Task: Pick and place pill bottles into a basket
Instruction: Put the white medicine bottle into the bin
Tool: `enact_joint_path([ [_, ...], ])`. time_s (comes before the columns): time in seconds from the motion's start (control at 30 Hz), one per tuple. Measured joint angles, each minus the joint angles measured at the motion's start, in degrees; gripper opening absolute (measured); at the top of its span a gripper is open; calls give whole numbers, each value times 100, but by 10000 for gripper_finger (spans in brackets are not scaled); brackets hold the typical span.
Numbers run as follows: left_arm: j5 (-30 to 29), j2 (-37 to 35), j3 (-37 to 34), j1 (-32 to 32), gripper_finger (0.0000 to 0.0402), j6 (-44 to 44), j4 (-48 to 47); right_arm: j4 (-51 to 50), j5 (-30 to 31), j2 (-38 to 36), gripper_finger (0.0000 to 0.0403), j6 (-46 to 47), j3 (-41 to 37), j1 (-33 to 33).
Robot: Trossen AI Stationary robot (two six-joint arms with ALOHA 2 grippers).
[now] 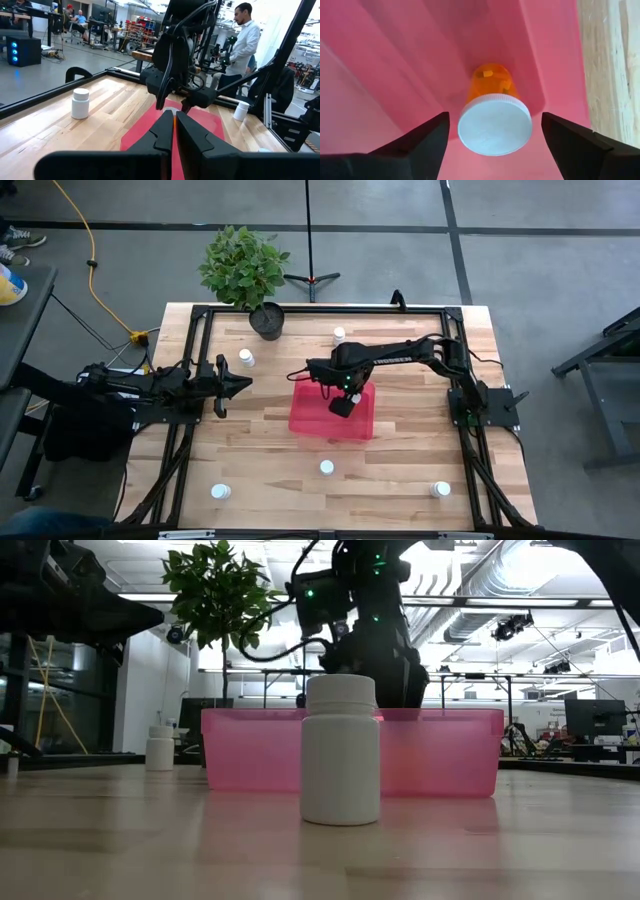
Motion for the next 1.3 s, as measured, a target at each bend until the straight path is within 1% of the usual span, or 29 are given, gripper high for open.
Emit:
enact_joint_path([
  [0.23,0,-1,0,0,58,0,0,-19,256,-20,307,-10,768,0],
  [0.43,2,0,-1,0,58,-42,1,-6,782,-24,307,-24,1298,-11],
  [0.57,24,0,-1,1,58,-43,-1,61,879,-26,307,-23,1374,-9],
  [0.67,37,-1,-2,0,58,-44,0,366,1059,-97,307,-125,1312,51],
  [0.73,37,-1,-2,0,58,-44,1,627,1054,-205,307,-180,1281,73],
  [0.8,35,-1,0,0,58,-44,-1,809,940,-349,307,-184,1230,76],
  [0.97,33,0,-1,0,58,-41,-1,1045,1006,-702,307,-362,1119,27],
  [1.03,30,-1,-2,0,58,-22,0,1317,1008,-882,307,-421,983,23],
  [1.13,23,-2,0,0,58,-18,1,1944,900,-1229,307,-411,516,41],
  [1.3,11,0,-1,0,58,-22,2,3229,800,-2018,307,-398,-786,42],
])
